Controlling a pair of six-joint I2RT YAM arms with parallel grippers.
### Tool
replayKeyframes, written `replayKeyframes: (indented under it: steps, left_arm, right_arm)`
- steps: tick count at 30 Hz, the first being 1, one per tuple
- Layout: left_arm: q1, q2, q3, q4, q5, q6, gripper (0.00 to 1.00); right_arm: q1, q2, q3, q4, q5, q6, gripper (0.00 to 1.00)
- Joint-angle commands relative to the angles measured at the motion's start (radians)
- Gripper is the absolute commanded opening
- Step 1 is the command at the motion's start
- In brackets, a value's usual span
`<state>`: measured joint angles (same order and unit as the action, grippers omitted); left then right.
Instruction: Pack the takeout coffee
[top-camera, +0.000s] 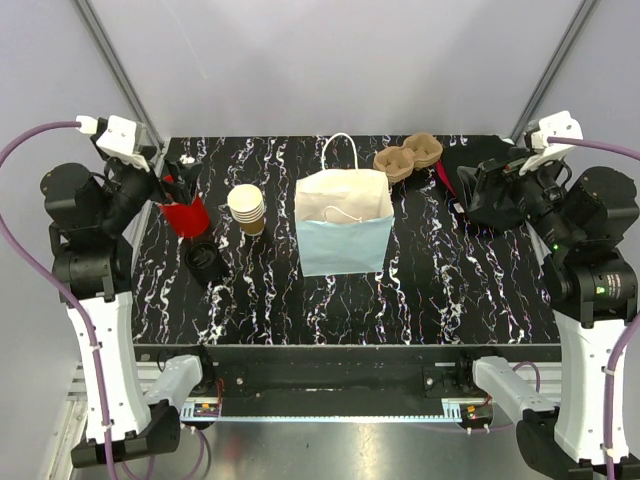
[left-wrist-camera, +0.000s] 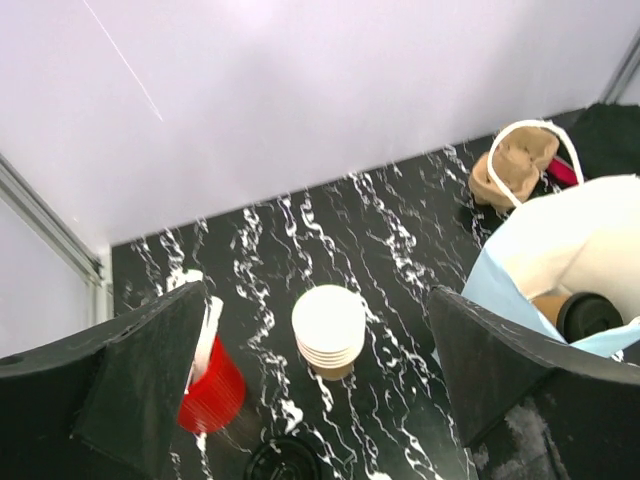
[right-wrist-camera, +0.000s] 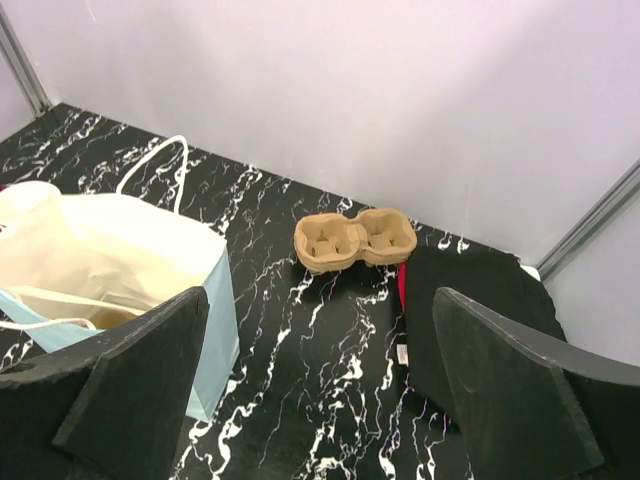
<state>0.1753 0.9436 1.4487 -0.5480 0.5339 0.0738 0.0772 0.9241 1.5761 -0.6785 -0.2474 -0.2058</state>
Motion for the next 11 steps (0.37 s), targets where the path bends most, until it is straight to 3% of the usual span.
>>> replayKeyframes:
  steps: [1,11]
  left_arm:
    - [0.003,0.001,0.036,0.005,-0.029,-0.008,0.99]
    - [0.004,0.004,0.056,0.003,-0.032,-0.025,0.99]
  right_arm:
    - [-0.004,0.012,0.041,0.022,0.005,0.031,1.0]
    - [-0.004,0.01,0.033,0.019,0.002,0.028,1.0]
